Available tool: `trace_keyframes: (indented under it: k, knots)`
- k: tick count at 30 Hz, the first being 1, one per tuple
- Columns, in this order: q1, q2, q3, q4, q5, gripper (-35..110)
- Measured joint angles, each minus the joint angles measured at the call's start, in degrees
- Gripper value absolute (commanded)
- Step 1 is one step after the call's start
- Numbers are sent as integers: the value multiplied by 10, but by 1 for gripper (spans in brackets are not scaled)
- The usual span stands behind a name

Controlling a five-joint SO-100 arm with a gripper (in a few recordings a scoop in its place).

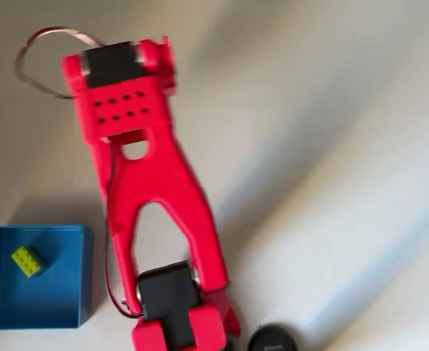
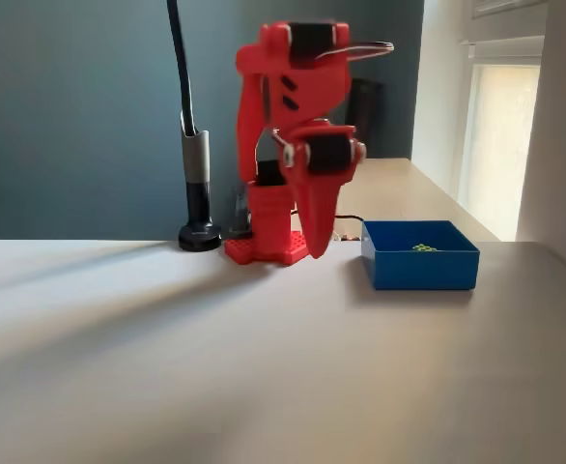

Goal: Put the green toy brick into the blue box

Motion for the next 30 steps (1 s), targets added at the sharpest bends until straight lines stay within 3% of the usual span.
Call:
trace_keyframes:
  k: [8,13,22,30]
  knots:
    - [95,2,51,-68,-4,0]
    - [119,73,173,-142,-26,0]
    - [113,347,460,-249,-49,0]
    - [92,623,677,-259,-42,0]
